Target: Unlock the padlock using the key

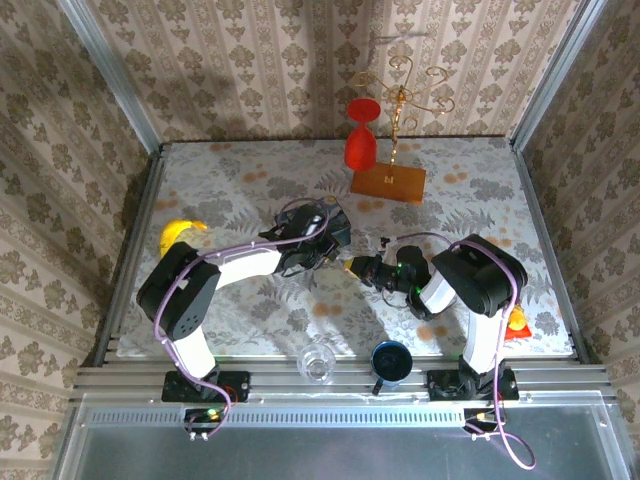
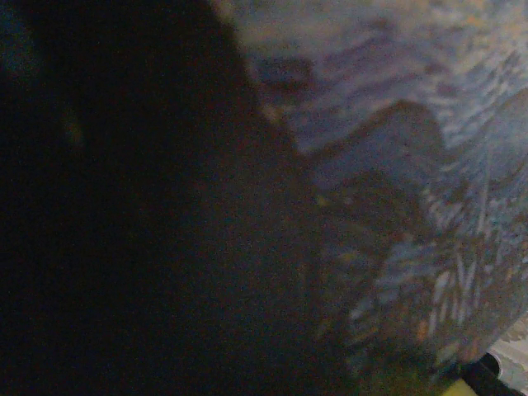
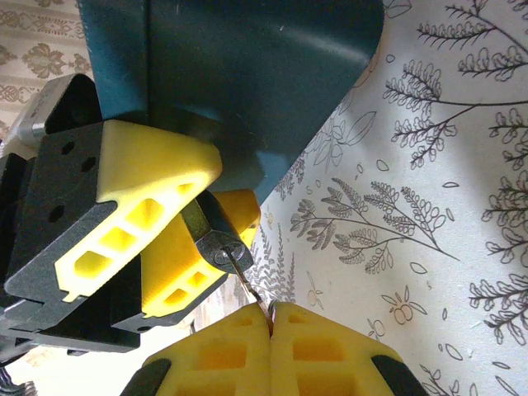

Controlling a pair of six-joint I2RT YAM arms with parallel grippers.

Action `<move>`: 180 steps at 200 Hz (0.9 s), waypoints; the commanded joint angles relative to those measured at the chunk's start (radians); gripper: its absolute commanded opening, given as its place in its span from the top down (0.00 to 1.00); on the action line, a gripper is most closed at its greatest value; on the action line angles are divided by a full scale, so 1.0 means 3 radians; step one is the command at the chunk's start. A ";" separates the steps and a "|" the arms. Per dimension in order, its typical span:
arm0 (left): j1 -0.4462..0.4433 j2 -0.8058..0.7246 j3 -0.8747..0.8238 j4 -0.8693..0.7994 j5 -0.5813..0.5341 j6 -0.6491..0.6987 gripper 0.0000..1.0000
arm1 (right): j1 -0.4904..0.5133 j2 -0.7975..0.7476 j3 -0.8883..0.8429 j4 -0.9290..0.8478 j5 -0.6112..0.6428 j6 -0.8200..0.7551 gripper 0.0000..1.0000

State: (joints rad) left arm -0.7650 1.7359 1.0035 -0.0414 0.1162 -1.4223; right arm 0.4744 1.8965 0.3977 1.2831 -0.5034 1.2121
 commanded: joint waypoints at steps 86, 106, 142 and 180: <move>-0.0152 -0.0121 0.0213 -0.0280 0.0881 -0.0318 1.00 | -0.0042 -0.0278 -0.0193 0.0015 0.0186 -0.0237 1.00; -0.0140 -0.0116 0.0232 -0.0329 0.0979 -0.0321 1.00 | -0.0042 -0.0369 -0.0168 -0.0075 0.0122 -0.0389 1.00; -0.0119 -0.0131 0.0201 -0.0432 0.1119 -0.0322 1.00 | -0.0042 -0.0626 -0.0051 -0.0544 0.0000 -0.0704 1.00; -0.0106 -0.0136 0.0254 -0.0491 0.1158 -0.0257 1.00 | -0.0052 -0.0977 0.0052 -0.1264 0.0046 -0.0992 1.00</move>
State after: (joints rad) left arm -0.7643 1.7256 1.0508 -0.1284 0.2813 -1.4738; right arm 0.4683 1.6630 0.3603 1.0473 -0.5312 1.0054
